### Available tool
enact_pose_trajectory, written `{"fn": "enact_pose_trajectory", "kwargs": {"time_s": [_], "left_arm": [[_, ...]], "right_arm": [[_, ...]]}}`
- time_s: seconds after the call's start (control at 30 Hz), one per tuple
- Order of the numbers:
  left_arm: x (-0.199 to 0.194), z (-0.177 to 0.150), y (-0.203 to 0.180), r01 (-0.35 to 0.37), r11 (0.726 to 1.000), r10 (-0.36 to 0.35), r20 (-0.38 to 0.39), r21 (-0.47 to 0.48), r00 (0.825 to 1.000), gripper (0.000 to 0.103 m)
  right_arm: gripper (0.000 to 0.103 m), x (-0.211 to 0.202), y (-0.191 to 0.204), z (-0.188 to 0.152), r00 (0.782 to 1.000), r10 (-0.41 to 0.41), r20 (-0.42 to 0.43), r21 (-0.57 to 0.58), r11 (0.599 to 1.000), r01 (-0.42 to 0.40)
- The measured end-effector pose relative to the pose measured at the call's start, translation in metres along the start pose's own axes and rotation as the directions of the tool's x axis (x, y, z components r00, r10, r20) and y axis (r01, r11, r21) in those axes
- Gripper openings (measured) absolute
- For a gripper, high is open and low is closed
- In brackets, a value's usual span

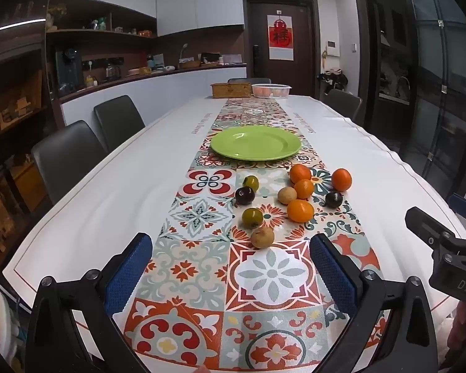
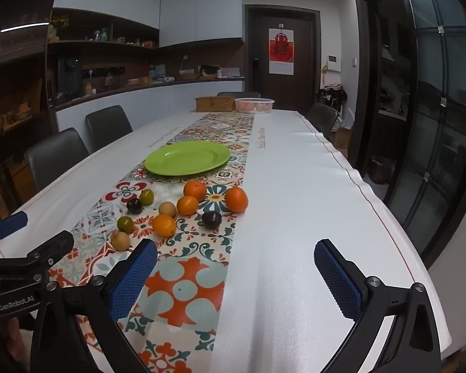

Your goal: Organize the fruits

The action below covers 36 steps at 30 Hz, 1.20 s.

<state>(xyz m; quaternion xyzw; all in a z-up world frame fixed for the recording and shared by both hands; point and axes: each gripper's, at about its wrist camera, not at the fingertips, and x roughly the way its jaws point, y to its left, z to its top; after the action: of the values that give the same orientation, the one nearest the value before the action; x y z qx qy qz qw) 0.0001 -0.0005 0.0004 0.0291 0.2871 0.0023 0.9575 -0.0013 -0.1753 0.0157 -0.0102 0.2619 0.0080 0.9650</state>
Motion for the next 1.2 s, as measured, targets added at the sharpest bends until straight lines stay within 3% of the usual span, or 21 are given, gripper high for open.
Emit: {"fn": "enact_pose_trajectory", "kwargs": {"time_s": [1.2], "left_arm": [[-0.0067,0.0019,-0.0021,0.003,1.0,-0.003,0.029,0.006,1.0,0.103]], "right_arm": [[0.102,-0.0009,0.0009,0.0008,1.0,0.008,-0.002,0.009,1.0,-0.008]]}}
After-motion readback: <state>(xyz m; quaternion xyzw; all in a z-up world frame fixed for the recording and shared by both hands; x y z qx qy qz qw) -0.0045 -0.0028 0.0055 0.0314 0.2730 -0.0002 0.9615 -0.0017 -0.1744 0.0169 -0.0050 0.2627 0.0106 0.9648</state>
